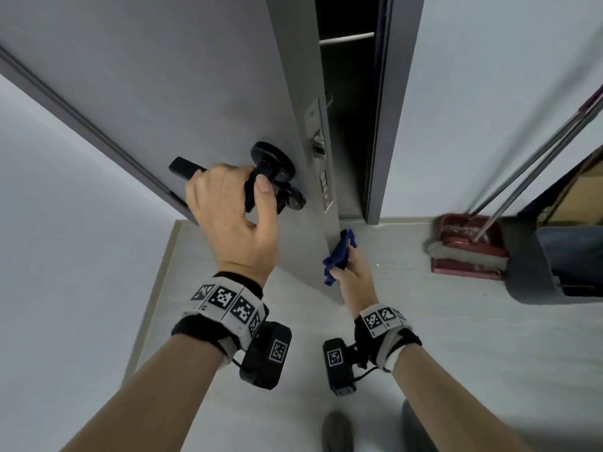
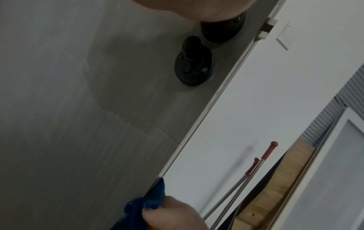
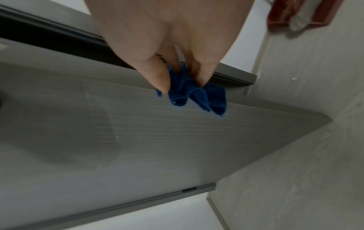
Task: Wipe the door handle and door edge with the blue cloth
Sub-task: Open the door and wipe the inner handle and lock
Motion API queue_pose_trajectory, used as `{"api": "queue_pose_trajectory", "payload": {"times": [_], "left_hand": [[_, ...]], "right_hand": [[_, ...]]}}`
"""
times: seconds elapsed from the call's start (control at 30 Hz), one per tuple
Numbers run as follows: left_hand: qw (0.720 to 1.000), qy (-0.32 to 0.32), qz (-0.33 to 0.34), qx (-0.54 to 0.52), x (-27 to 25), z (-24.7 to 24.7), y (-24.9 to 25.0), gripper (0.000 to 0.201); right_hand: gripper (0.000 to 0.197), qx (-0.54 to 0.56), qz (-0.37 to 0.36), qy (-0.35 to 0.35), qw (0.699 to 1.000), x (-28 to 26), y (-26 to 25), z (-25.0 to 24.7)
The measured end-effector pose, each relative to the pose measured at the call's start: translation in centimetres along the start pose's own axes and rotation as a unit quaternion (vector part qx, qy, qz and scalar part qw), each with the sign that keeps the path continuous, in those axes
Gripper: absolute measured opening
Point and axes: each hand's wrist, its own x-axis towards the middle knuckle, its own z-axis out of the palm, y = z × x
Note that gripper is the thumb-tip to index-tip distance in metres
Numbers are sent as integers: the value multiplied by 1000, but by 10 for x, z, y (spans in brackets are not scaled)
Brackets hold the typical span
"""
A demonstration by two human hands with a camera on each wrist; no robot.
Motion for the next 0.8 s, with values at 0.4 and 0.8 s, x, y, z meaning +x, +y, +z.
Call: {"api": "queue_pose_trajectory", "payload": {"times": [0.4,0.8], "left_hand": [[997,-32,56,-41,0,3,-10,46],[990,-9,129,-58,-9,16,-24,47]], "right_hand": [[62,162,-107,35,980,-24,-3,19],[58,187,-30,107,976,-2,23,24]]}}
